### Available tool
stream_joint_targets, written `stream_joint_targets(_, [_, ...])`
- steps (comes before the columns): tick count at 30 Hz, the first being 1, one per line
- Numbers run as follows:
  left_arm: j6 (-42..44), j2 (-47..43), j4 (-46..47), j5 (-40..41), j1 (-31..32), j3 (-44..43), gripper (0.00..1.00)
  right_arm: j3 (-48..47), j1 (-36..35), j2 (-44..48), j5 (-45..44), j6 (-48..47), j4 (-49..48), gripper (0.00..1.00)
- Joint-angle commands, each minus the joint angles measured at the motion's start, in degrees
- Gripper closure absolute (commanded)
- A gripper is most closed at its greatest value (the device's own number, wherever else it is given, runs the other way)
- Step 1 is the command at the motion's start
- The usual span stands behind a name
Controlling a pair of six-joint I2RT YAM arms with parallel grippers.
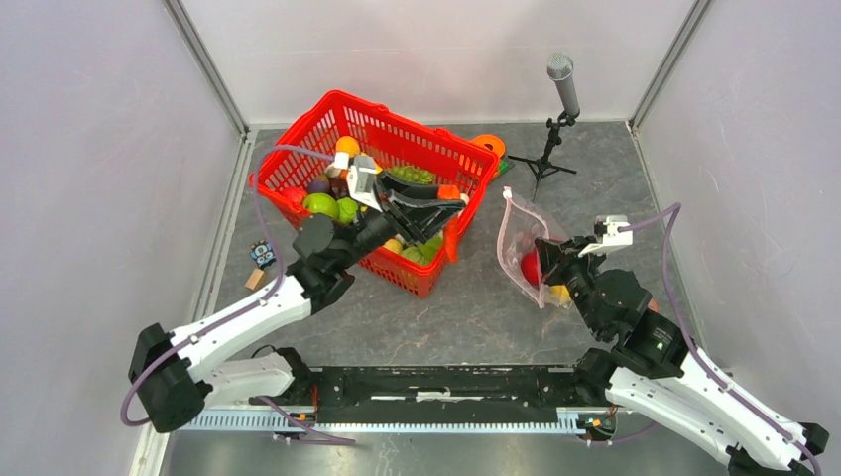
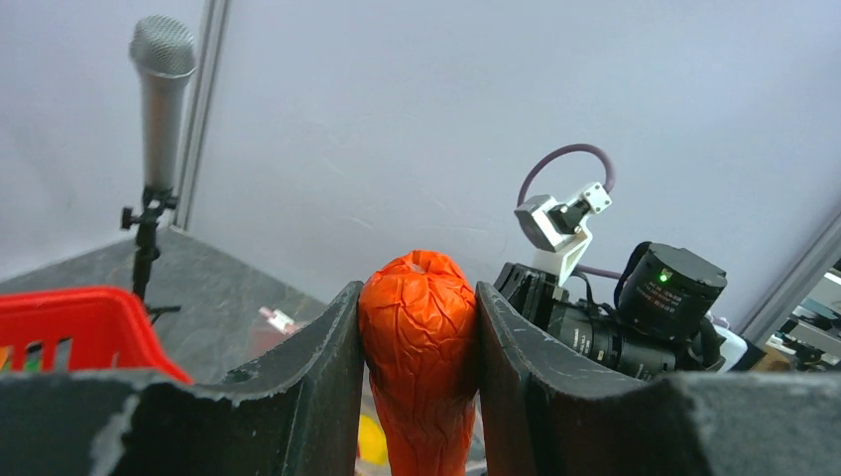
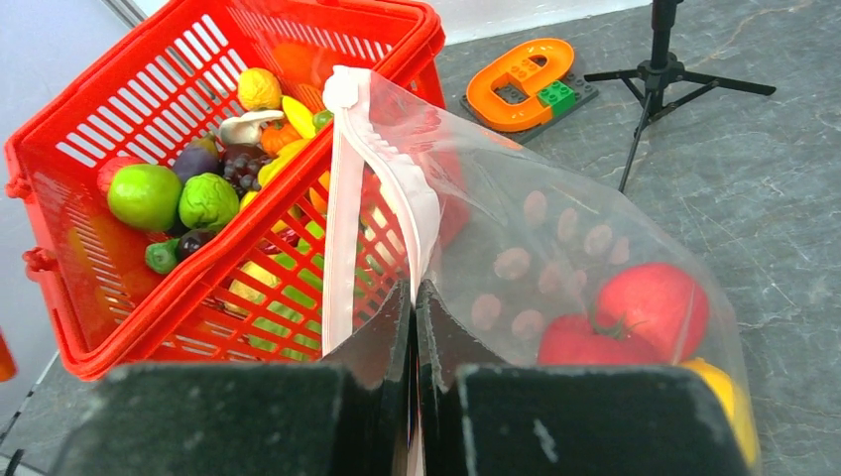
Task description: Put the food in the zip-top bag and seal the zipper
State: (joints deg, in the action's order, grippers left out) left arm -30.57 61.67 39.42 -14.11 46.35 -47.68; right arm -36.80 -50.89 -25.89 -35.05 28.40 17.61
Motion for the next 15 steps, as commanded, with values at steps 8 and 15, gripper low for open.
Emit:
stream_joint_targets(8, [8.8,13.0,22.5,15.8,11.0,-2.1,0.76,1.5,-0.2,3.6,2.1,2.6,-3.2,0.94])
stream_joint_targets(15, [13.5,19.8,25.9,22.7,15.5,-4.2,0.76,2.2,-0.2,3.6,3.3,3.2,-5.0,0.94])
